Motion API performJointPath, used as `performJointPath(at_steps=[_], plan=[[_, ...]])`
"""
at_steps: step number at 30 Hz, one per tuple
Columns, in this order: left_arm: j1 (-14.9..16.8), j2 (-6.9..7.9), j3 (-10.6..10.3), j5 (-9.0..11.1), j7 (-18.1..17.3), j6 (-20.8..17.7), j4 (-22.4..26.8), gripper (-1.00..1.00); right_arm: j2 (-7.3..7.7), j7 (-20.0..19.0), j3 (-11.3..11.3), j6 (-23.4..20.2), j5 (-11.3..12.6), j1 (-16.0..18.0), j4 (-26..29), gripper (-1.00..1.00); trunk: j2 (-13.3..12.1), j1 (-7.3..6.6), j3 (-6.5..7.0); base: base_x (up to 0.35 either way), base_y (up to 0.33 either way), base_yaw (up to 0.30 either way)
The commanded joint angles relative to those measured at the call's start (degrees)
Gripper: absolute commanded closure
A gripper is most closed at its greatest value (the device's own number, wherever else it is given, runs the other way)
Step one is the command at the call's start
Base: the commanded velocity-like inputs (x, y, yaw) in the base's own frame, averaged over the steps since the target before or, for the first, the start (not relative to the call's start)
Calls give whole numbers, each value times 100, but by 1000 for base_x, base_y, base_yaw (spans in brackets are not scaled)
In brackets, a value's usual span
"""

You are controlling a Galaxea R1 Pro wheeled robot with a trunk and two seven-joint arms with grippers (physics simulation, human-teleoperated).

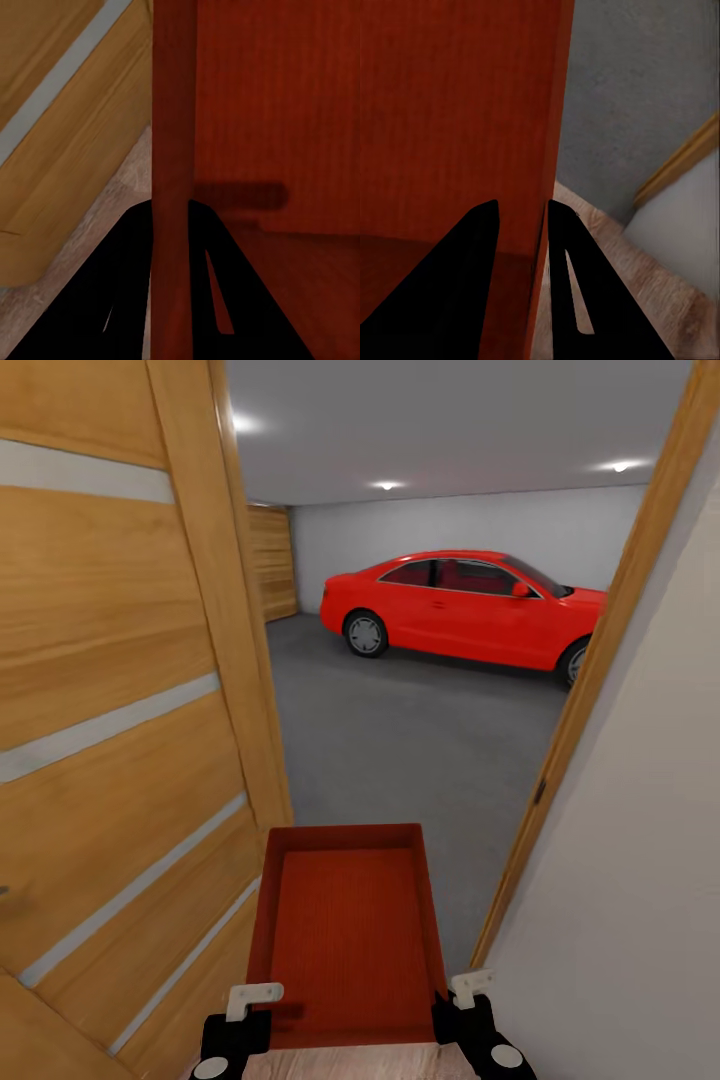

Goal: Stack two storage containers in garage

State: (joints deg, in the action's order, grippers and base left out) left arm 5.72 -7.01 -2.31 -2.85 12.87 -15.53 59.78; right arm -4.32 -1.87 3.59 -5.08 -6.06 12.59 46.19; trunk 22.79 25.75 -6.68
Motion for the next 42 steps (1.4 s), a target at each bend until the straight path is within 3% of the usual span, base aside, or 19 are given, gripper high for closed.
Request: performJointPath(at_steps=[1, 15, 23, 42], plan=[[-1, -239, -15, 470, -4, -29, 0, 100, -8, 12, -60, 103, 36, 6, 30, 100, 13, 4, -13, 0, 0, -262], [-1, -239, -9, 470, -11, -29, -1, 100, -8, 12, -60, 103, 36, 6, 23, 100, 13, 4, -13, 0, 0, -260], [-1, -239, -9, 470, -10, -29, -1, 100, -8, 12, -60, 104, 36, 6, 23, 100, 13, 4, -13, 0, 8, -46], [-1, -236, -6, 470, -12, -29, -1, 100, -8, 12, -60, 104, 35, 6, 22, 100, 13, 4, -13, 0, 257, 0]])
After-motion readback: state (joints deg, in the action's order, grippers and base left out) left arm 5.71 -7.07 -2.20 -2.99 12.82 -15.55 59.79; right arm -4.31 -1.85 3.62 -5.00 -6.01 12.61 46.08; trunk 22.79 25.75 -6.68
